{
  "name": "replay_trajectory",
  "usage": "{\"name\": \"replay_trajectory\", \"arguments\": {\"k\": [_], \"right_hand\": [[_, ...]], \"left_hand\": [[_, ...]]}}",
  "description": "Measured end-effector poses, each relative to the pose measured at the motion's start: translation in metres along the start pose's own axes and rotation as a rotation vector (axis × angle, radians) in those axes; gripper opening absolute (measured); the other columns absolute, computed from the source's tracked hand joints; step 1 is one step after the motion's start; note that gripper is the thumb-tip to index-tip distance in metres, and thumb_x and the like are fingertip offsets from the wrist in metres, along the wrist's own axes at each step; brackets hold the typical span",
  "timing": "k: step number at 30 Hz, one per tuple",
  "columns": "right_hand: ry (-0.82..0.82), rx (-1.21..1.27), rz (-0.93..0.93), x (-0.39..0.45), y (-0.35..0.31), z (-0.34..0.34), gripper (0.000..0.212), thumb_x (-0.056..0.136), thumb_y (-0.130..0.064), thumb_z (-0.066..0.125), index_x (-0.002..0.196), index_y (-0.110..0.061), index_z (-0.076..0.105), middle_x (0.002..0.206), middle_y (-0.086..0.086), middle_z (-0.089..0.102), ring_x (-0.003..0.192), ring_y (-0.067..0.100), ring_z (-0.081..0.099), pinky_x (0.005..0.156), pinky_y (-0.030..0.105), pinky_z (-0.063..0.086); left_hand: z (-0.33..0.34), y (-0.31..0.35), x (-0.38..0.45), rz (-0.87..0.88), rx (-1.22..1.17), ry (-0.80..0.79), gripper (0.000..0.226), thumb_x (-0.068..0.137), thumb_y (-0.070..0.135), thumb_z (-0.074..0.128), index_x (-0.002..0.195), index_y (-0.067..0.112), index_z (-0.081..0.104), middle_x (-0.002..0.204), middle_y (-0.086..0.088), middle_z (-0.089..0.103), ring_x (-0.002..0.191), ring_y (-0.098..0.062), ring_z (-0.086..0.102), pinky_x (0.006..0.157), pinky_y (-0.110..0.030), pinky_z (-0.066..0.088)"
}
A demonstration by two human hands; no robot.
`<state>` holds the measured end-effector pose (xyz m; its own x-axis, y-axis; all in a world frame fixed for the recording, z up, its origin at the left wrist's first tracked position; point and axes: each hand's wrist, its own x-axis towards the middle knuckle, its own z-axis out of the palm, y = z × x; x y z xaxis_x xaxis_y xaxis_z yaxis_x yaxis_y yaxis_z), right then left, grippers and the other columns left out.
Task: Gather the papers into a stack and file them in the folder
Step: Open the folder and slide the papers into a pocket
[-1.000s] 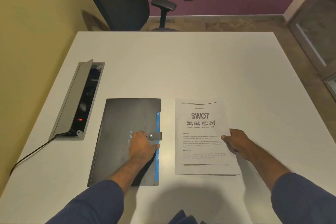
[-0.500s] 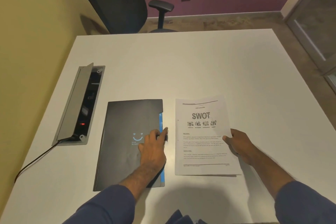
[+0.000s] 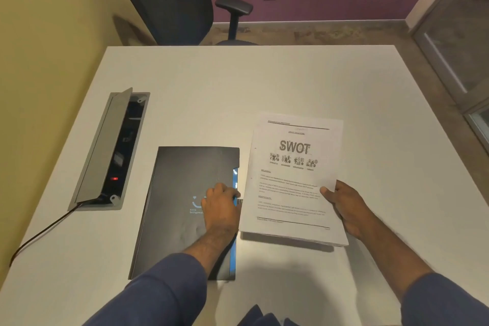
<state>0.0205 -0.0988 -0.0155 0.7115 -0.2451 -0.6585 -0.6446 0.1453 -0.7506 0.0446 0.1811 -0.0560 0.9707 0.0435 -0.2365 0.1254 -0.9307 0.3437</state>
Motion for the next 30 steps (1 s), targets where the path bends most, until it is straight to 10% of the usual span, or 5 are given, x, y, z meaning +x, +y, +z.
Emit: {"name": "replay_trajectory", "arguments": {"k": [5,12,19,24,30], "right_hand": [[0.025,-0.276,-0.191,0.004,-0.001,0.02,0.027,0.093,-0.002,0.058,0.118,-0.005,0.066,0.11,0.008,0.073,0.103,0.028,0.068,0.098,0.045,0.051],[0.072,-0.499,-0.305,0.004,0.006,0.035,0.025,0.092,-0.004,0.055,0.111,-0.01,0.07,0.101,0.005,0.074,0.097,0.028,0.068,0.092,0.046,0.052],[0.085,-0.492,-0.301,-0.001,0.008,0.035,0.026,0.092,-0.004,0.055,0.113,-0.01,0.07,0.101,0.003,0.074,0.096,0.025,0.068,0.092,0.042,0.052],[0.099,-0.517,-0.295,-0.005,0.01,0.038,0.026,0.093,-0.005,0.054,0.113,-0.01,0.07,0.1,0.003,0.073,0.094,0.025,0.067,0.09,0.041,0.053],[0.102,-0.498,-0.285,-0.011,0.006,0.037,0.026,0.092,-0.005,0.055,0.112,-0.011,0.07,0.098,0.001,0.073,0.092,0.023,0.067,0.085,0.035,0.052]], "left_hand": [[-0.009,-0.001,0.004,-0.298,0.022,0.018,0.066,0.07,0.057,0.075,0.123,0.028,0.049,0.124,-0.002,0.046,0.107,-0.021,0.044,0.083,-0.038,0.041],[-0.018,-0.012,0.011,-0.226,0.094,-0.117,0.082,0.068,0.064,0.071,0.133,0.025,0.039,0.132,-0.009,0.04,0.115,-0.028,0.044,0.091,-0.048,0.049],[-0.023,-0.03,0.006,-0.338,0.11,-0.355,0.134,0.05,0.079,0.074,0.151,0.036,-0.002,0.161,-0.014,-0.021,0.143,-0.057,-0.005,0.101,-0.077,0.024],[-0.032,-0.022,0.006,-0.332,0.07,-0.387,0.128,0.052,0.073,0.077,0.15,0.031,0.007,0.162,-0.016,-0.015,0.143,-0.058,0.0,0.104,-0.072,0.029],[-0.044,-0.002,-0.002,-0.137,0.144,-0.305,0.079,0.08,0.039,0.069,0.143,0.017,0.028,0.147,-0.023,0.037,0.112,-0.034,0.061,0.09,-0.043,0.052]]}}
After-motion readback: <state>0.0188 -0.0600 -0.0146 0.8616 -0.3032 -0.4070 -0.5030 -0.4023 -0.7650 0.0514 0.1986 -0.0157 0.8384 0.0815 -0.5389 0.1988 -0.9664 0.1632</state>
